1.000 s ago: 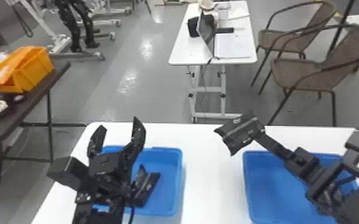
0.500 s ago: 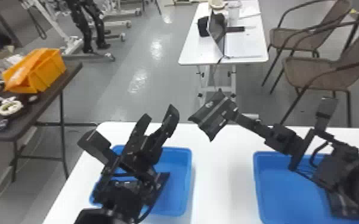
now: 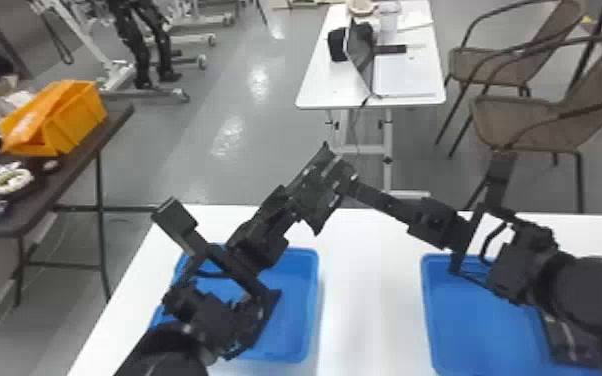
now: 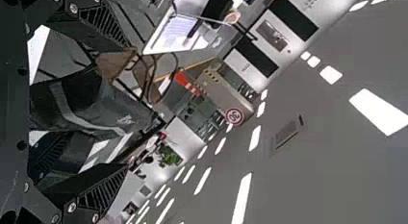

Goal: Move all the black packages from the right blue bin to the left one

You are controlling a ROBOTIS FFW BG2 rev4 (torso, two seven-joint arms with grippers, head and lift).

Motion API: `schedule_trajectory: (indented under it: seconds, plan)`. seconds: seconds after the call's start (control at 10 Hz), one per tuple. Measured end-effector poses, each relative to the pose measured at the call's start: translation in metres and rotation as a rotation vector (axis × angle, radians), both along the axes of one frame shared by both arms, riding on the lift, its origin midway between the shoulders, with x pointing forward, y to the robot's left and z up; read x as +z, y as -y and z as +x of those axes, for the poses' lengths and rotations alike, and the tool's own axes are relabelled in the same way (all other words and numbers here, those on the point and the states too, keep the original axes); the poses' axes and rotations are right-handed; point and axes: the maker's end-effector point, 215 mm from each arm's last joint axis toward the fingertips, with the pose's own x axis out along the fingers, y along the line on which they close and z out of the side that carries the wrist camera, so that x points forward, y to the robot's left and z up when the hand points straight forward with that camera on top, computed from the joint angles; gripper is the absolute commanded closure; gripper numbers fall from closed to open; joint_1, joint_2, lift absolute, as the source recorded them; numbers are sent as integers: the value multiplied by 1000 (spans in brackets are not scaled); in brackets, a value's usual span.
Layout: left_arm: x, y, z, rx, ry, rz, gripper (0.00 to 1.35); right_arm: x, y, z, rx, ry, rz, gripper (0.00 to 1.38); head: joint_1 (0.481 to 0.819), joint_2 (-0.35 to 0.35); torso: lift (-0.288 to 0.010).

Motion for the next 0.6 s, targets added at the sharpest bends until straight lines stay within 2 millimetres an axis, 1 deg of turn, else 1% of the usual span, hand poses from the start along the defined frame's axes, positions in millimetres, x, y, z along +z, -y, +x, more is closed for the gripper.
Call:
schedule_trajectory:
  seconds: [0.1, 0.2, 0.3, 0.5, 0.6]
  plan:
    - [1, 7, 0, -26, -7, -11, 541, 1, -5, -2, 13, -2, 8, 1204, 695, 199, -42]
    - [1, 9, 1, -37, -11, -13, 837, 0, -8, -3, 20, -5, 11, 1204, 695, 199, -42]
    - [-1, 8, 2, -37, -21, -10, 1245, 0, -9, -3, 21, -6, 13, 1204, 695, 201, -42]
    - [-10, 5, 1, -13, -48, -3, 1219, 1, -9, -2, 18, -4, 17, 1202, 695, 203, -42]
    - [-8, 1, 1, 9, -38, -10, 1219, 0, -8, -2, 16, -4, 17, 1197, 695, 206, -42]
